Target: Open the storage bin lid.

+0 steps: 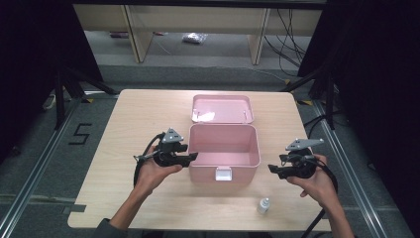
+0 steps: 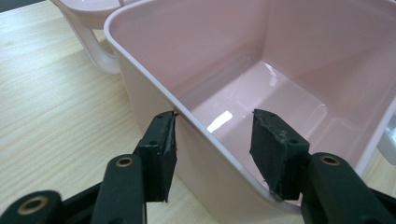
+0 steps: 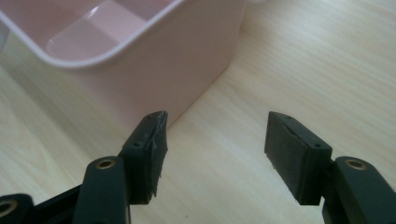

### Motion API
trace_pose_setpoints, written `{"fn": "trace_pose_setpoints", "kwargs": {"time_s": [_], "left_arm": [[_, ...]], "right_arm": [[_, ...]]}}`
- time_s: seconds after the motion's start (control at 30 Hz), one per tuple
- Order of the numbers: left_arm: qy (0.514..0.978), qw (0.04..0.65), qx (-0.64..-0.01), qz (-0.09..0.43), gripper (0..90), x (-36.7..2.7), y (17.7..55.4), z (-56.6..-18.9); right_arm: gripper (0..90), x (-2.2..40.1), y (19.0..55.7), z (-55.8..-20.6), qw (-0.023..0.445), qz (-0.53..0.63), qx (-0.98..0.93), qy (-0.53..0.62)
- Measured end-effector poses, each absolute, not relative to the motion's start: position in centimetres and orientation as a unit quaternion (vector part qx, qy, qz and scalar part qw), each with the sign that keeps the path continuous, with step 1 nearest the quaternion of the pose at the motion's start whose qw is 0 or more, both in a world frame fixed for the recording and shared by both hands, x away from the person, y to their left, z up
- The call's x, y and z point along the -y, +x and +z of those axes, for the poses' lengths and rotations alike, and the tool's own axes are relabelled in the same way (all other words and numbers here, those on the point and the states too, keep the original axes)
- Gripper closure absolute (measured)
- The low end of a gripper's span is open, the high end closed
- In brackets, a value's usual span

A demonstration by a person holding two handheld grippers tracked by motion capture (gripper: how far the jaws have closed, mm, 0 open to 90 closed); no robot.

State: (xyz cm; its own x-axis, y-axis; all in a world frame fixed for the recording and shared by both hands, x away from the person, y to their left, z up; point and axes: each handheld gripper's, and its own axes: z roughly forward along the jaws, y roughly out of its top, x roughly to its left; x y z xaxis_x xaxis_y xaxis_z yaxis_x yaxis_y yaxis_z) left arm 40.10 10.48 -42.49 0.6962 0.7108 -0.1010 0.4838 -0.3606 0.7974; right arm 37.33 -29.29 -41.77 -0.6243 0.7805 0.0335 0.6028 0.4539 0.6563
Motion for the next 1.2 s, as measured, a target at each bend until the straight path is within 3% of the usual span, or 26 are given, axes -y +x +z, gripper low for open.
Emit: {"fn": "trace_pose_setpoints", "kwargs": {"time_s": [1.2], "left_arm": [[0.815,0.427,-0.368,0.134,49.8,-10.5,40.1,-42.5]], "right_arm": [[35.6,30.6,32.1,-43.4,0.133,0.261,-0.851,0.435]]}}
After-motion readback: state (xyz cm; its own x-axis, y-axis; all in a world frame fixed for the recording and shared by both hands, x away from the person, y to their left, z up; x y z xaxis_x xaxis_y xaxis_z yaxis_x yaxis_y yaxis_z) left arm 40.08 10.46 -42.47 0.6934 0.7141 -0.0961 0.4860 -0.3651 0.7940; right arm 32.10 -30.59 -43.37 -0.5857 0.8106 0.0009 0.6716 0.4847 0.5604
